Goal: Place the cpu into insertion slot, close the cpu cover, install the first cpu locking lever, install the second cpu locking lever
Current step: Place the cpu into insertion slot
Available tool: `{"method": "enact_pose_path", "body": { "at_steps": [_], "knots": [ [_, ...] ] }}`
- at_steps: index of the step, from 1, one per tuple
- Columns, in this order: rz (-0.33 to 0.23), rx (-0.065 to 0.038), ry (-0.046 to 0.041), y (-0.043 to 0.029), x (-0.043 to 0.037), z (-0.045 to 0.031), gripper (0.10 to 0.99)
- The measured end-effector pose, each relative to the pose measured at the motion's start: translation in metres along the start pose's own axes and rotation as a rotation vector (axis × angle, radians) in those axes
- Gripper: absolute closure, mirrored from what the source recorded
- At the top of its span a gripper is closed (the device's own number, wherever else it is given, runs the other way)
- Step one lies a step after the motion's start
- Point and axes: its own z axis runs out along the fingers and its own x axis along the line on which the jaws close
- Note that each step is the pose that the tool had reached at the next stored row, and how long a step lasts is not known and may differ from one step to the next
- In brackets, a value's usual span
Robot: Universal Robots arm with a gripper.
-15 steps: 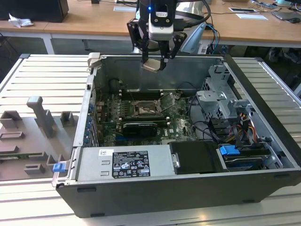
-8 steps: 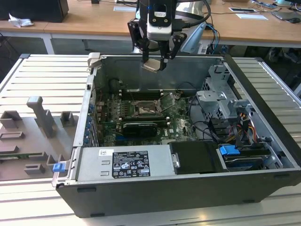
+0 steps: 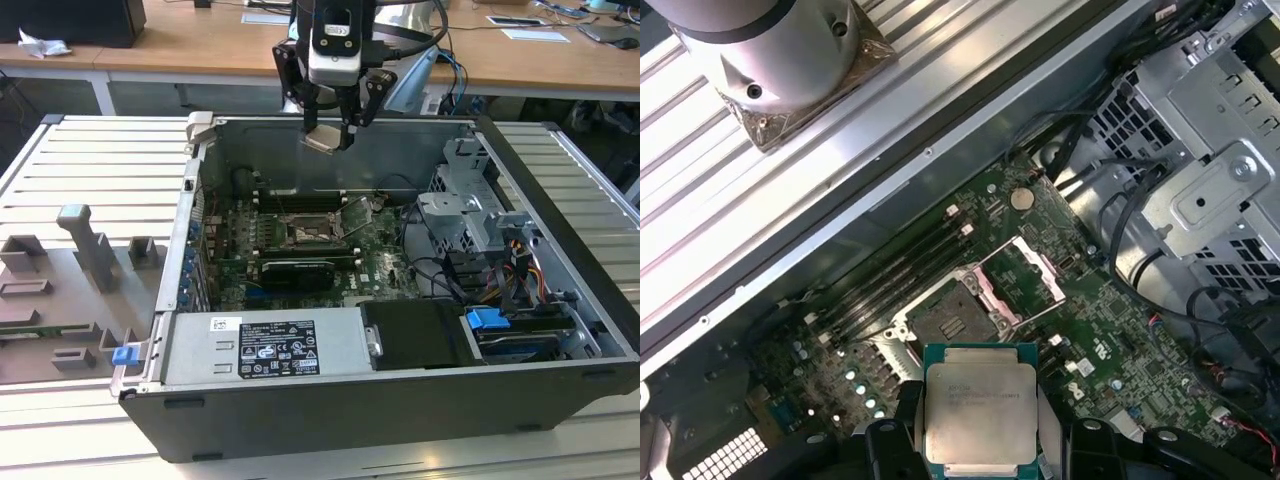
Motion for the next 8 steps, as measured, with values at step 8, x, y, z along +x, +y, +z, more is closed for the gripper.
{"method": "enact_pose_path", "body": {
  "at_steps": [8],
  "knots": [
    [0.017, 0.0, -0.0017, -0.0002, 0.0, 0.0026, 0.545]
  ]
}}
